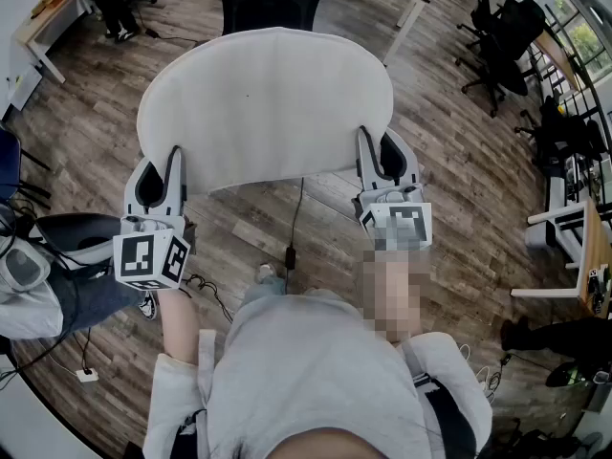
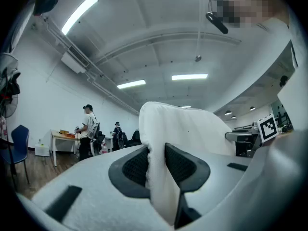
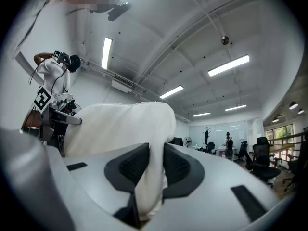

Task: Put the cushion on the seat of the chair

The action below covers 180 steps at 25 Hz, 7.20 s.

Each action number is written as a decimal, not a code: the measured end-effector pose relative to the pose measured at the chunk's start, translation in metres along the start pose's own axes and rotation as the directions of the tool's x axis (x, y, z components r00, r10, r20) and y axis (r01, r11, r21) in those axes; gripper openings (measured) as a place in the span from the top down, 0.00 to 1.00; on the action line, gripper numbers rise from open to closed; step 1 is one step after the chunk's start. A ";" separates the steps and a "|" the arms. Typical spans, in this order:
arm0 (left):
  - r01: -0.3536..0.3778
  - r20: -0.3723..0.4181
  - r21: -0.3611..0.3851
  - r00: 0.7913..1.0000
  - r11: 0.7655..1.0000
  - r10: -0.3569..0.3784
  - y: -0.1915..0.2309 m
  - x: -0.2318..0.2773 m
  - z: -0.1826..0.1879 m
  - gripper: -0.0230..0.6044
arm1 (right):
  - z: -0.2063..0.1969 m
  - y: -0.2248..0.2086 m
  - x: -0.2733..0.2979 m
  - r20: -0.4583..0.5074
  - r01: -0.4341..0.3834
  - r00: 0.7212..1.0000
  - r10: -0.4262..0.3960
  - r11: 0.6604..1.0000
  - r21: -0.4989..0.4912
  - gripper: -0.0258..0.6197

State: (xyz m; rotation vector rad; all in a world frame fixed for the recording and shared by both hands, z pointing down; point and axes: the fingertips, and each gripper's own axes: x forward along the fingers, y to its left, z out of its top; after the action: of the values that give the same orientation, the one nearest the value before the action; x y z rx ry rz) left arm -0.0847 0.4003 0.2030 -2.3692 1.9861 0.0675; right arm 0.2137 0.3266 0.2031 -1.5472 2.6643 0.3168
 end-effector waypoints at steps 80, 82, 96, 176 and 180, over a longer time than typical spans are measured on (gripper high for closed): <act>-0.115 -0.058 0.023 0.992 0.993 0.116 0.087 0.338 -0.034 0.84 | -0.103 -0.154 0.354 0.002 -0.126 0.992 0.127 0.977 0.172 0.83; -0.102 -0.057 0.018 0.993 0.995 0.103 0.096 0.349 -0.035 0.84 | -0.104 -0.153 0.364 -0.003 -0.111 0.994 0.113 0.979 0.172 0.83; 0.030 -0.092 -0.010 0.995 1.000 -0.031 0.183 0.456 -0.058 0.84 | -0.131 -0.145 0.460 -0.078 0.023 0.997 -0.010 0.985 0.169 0.83; -0.014 -0.743 -0.281 0.636 0.960 -0.208 0.246 0.582 -0.504 0.84 | -0.571 -0.107 0.506 -0.813 0.356 0.582 -0.014 0.903 0.239 0.83; -0.031 -0.759 -0.275 0.621 0.961 -0.197 0.243 0.583 -0.522 0.84 | -0.589 -0.108 0.506 -0.825 0.356 0.565 -0.009 0.905 0.233 0.83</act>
State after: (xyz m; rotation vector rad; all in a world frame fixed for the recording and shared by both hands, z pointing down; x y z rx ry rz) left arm -0.2215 -0.2497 0.6837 -3.0002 2.2527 -0.9468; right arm 0.0915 -0.2744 0.6918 -2.1539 2.7464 -1.1626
